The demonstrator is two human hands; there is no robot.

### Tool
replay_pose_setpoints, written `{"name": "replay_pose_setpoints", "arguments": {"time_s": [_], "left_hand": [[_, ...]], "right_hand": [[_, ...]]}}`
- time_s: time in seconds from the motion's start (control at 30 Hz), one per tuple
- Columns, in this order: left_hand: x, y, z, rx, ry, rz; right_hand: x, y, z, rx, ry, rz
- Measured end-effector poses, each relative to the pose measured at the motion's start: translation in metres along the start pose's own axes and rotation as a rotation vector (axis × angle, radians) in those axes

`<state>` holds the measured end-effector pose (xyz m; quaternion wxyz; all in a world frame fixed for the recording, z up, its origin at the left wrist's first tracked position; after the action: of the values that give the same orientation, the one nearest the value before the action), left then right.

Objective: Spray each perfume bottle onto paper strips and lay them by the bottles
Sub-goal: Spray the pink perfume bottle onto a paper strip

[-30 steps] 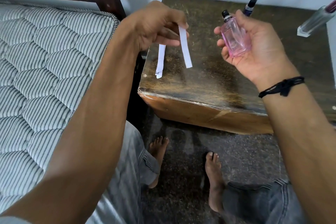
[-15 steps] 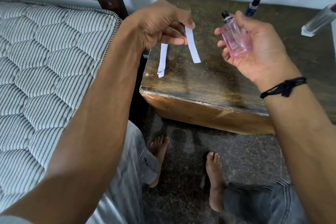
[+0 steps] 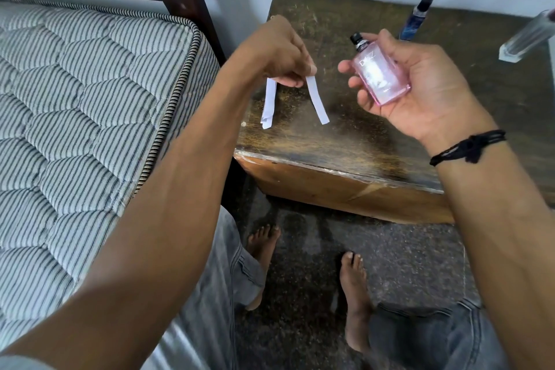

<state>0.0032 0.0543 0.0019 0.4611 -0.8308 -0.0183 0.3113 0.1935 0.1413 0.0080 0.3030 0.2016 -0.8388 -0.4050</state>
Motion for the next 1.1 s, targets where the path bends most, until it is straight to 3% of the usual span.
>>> {"name": "replay_pose_setpoints", "arguments": {"time_s": [0.53, 0.67, 0.83, 1.1], "left_hand": [[0.006, 0.001, 0.005, 0.106, 0.044, 0.311], [0.001, -0.004, 0.002, 0.178, 0.03, 0.172], [-0.006, -0.012, -0.009, 0.27, 0.186, -0.356], [0.003, -0.017, -0.014, 0.338, 0.288, -0.254]], "right_hand": [[0.001, -0.004, -0.001, 0.028, 0.039, -0.013], [0.002, -0.004, -0.001, 0.021, 0.055, 0.008], [0.002, -0.003, -0.001, -0.015, 0.109, 0.08], [0.006, -0.009, -0.001, -0.028, 0.126, 0.176]]}}
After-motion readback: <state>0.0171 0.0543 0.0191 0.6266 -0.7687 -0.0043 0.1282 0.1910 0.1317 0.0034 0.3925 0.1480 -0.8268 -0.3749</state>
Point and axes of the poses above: each hand's wrist, its own z-axis towards the middle knuckle, its own x-axis out of the palm, y = z × x, the point moved 2 cm from there along z, towards the middle knuckle, and after that the axes turned 4 degrees about -y, right-handed, at the moved point
